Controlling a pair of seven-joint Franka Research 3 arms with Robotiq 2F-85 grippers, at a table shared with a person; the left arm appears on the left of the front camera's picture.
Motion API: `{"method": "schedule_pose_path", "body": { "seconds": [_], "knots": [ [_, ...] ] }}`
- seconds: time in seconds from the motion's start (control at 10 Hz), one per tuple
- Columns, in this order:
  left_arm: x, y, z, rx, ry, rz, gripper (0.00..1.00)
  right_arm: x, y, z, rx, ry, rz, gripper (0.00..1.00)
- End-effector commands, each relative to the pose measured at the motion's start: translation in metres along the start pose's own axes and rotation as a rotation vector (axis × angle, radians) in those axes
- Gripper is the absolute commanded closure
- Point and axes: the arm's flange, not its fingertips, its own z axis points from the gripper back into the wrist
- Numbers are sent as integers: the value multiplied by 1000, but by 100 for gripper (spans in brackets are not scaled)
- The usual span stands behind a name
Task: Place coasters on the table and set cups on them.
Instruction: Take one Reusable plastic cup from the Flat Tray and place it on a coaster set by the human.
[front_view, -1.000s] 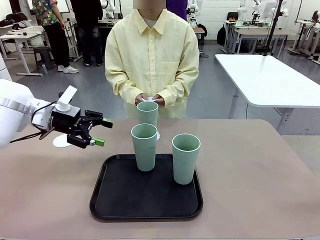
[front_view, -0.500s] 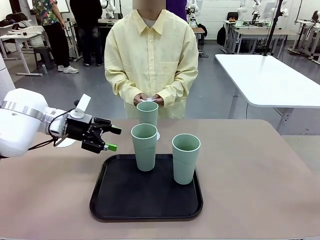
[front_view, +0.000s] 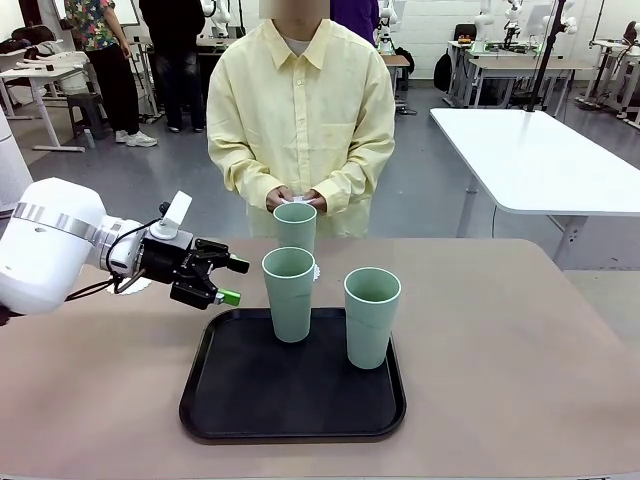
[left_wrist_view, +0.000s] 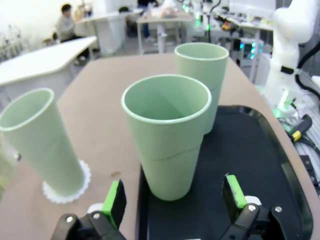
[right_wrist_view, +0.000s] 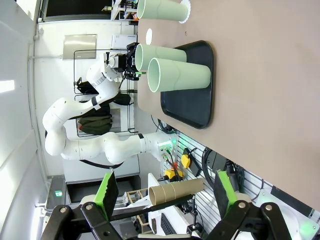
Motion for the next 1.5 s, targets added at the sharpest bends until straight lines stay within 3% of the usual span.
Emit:
{"method": "schedule_pose_path", "body": {
  "seconds": [0.0, 0.7, 1.4],
  "knots": [
    [-4, -1, -1, 0, 1, -16, 0, 0, 0, 1, 11, -1, 7, 0],
    [-20, 1, -24, -38, -33, -4, 0, 0, 0, 1, 11, -1, 7, 0],
    [-28, 30, -44, -33, -74, -15, 0, 0, 0, 1, 11, -1, 7, 0]
  ]
}}
